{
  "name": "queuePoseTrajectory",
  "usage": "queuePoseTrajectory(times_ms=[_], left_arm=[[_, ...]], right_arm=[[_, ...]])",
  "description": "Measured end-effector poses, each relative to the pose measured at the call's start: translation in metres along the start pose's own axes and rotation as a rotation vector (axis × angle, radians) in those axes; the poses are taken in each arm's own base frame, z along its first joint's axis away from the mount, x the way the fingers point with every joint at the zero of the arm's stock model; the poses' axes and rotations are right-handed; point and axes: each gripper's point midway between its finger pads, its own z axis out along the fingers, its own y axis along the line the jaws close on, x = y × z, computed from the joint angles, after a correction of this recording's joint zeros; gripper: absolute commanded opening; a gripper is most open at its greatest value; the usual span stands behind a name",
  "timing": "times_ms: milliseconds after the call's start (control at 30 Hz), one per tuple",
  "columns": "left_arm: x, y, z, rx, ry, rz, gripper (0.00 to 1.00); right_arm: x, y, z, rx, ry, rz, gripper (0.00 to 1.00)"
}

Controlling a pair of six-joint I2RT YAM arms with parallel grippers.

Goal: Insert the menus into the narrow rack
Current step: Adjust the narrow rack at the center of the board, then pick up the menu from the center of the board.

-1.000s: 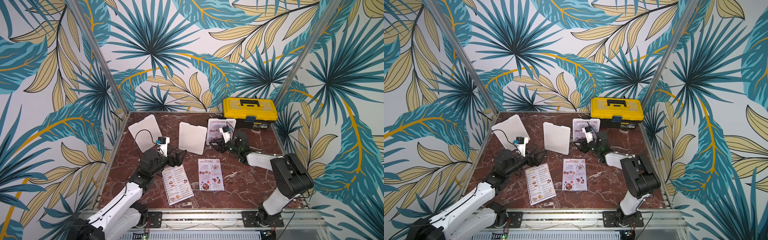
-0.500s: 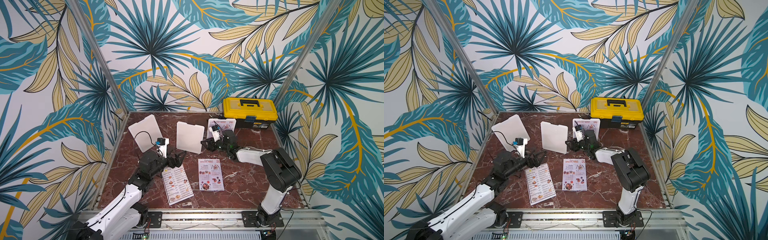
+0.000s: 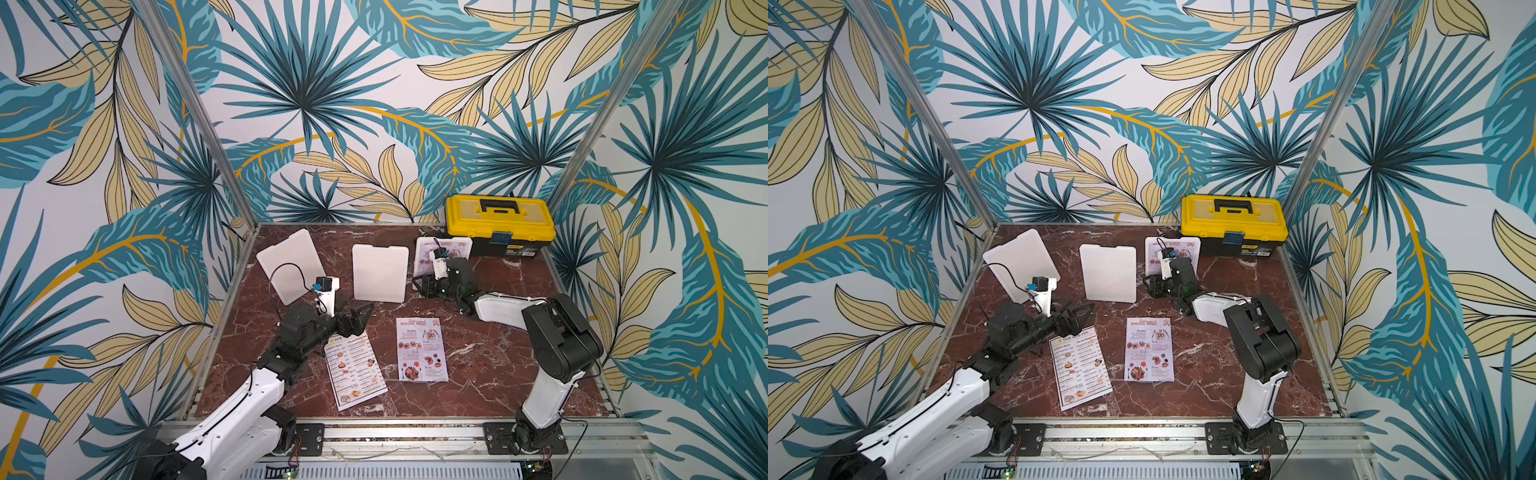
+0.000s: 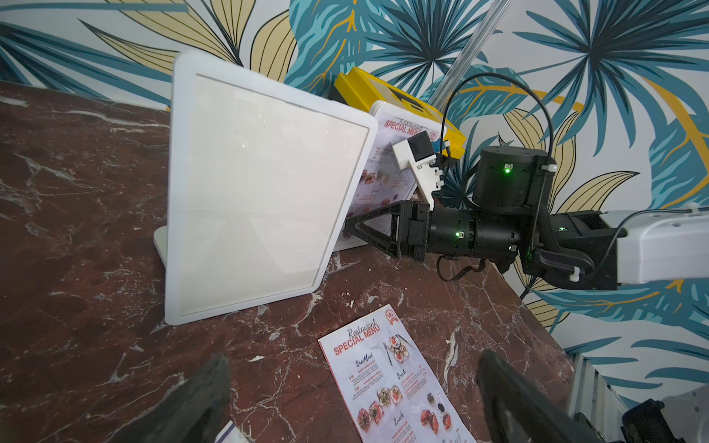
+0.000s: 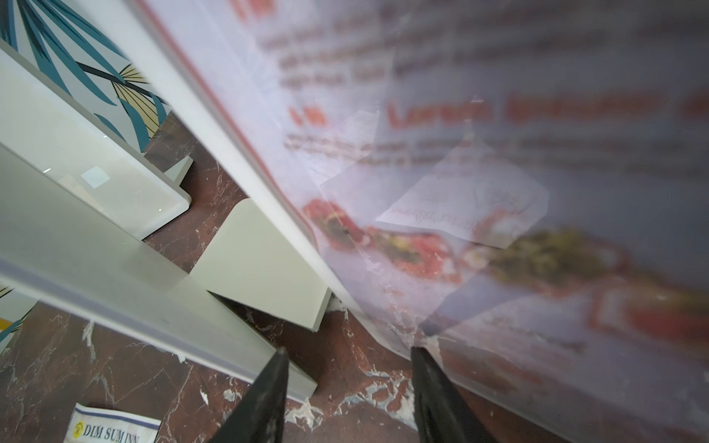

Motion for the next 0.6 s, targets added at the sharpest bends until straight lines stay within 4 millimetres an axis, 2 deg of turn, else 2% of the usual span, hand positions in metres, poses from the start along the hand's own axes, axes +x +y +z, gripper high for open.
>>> queuePoseTrajectory(times_ms=[133,267,367,433,600], left_arm=[[0.031,0.008,0.022,-0.026,0.116,-0.048,0.92],[0.068,0.023,0.052,-0.064,0.269,-0.147,0.87],[0.091,0.027,0.071,-0.065,0.369,-0.233,0.85],[0.101,0.028,0.078,-0.064,0.409,-0.276,0.85],[0.115,0.016,0.08,-0.043,0.465,-0.388,0.87]], right_arm=[[0.012,-0.005,-0.024,0.036,-0.001,0.028,0.61],[0.012,-0.011,-0.056,0.078,-0.039,0.078,0.59],[0.021,-0.012,-0.065,0.066,-0.02,0.126,0.55],[0.038,-0.009,-0.065,0.034,0.015,0.159,0.54],[0.097,-0.001,-0.067,0.016,0.153,0.193,0.51]])
